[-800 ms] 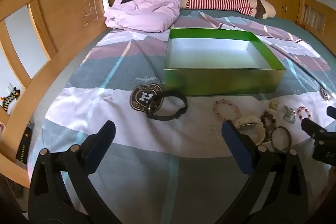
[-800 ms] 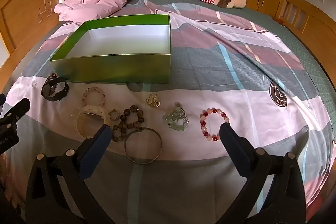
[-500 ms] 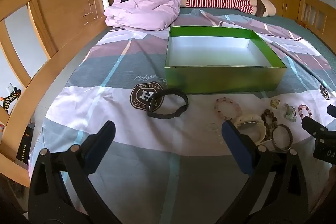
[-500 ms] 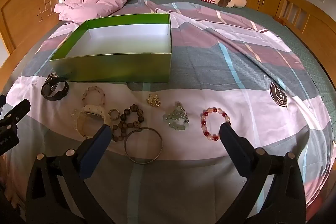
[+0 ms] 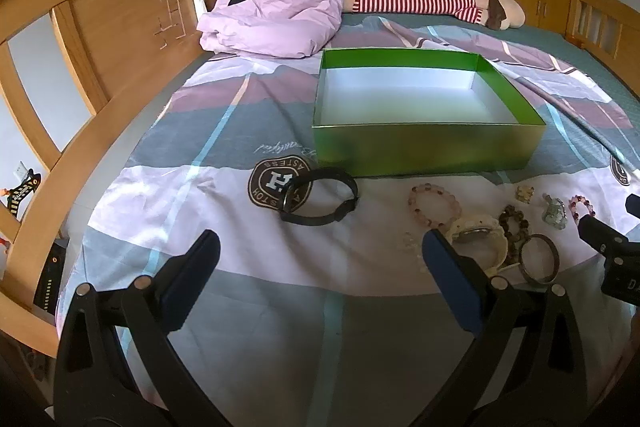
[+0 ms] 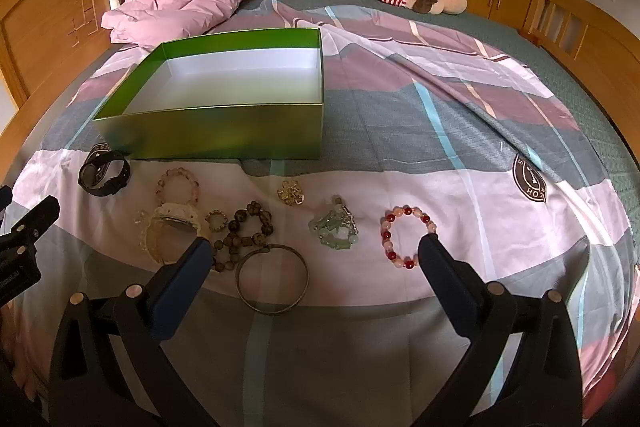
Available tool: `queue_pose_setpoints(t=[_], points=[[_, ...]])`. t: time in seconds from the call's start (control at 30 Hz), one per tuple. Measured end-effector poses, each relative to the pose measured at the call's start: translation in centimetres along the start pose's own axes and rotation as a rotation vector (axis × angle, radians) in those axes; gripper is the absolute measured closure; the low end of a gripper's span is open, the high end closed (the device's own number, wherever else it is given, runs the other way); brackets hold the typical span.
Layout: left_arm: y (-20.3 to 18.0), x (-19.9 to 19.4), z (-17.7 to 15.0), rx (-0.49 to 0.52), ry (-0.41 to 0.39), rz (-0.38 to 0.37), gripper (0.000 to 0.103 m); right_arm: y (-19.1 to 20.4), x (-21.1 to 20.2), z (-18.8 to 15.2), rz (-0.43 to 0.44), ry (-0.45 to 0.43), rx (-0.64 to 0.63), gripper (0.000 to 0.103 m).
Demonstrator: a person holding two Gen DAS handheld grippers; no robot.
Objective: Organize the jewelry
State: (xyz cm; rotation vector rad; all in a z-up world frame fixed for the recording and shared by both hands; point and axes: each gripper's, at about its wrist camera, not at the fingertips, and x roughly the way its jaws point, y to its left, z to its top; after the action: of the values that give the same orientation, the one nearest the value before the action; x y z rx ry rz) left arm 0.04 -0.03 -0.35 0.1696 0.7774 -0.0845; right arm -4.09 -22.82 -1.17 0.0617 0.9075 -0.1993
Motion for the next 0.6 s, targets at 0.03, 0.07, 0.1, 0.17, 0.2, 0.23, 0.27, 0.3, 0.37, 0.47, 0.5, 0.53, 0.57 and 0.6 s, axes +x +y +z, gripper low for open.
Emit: queue_pose_setpoints(t=[0.03,0.07,0.1,0.17,0.2,0.23,0.27,0.3,0.37,0.47,0.5,0.53,0.57,0.6], points=[[-0.06,-0.04,-0.02,0.004,-0.003,0.004,0.002,-0.05,-0.03,-0.05,0.001,-0.002,0.002,0.001],[-0.1,-0.08,-0.04,0.007,-0.006,0.007,0.002,-0.05,-0.04,-0.06,0.002,-0.002,0.002,0.001],[-0.17,-0.15,-0.06,0.012,-0.01,0.013,0.002,-0.04,-0.05,-0.06,0.001,-0.003,0.003,0.001],[-0.34,-0.18,-0.04,0.022,-0.014,0.02,0.002,-0.06,-0.1,-0.04,-0.001,-0.007,0.004,0.001],[-0.35,-0.17,-0.06,0.021,-0.012,0.013,0.002,-0.07,-0.14,-0.03,-0.001,-0.009,0.005,0.001],[-0.35,-0.14,-0.05,0.02,-0.01,0.01,0.002,-0.03,-0.15,-0.02,-0.001,-0.009,0.005,0.001],[-0.36,-0.11,-0.07,0.02,-0.008,0.009,0.002,0.0,-0.15,-0.03,-0.001,-0.008,0.005,0.001],[-0.36,-0.06,-0.05,0.02,-0.006,0.008,0.002,-0.03,-0.15,-0.02,-0.001,-0.007,0.005,0.001],[-0.33,-0.03,-0.03,0.019,-0.005,0.01,0.002,0.01,-0.17,-0.02,-0.002,-0.005,0.003,0.001],[-0.18,-0.13,0.02,0.011,-0.008,0.002,0.002,0.04,-0.28,0.03,-0.002,-0.005,0.0,0.001],[-0.11,-0.12,0.06,0.008,-0.008,-0.002,0.002,0.0,-0.28,0.02,-0.002,-0.006,-0.001,0.001],[-0.09,-0.13,0.07,0.006,-0.007,-0.006,0.002,0.02,-0.37,0.05,-0.002,-0.007,-0.003,0.001],[-0.1,-0.11,0.07,0.006,-0.007,-0.007,0.002,0.03,-0.35,0.03,-0.002,-0.007,-0.002,0.001],[-0.14,-0.08,0.08,0.007,-0.005,-0.006,0.002,0.05,-0.35,0.01,-0.002,-0.006,-0.002,0.001]])
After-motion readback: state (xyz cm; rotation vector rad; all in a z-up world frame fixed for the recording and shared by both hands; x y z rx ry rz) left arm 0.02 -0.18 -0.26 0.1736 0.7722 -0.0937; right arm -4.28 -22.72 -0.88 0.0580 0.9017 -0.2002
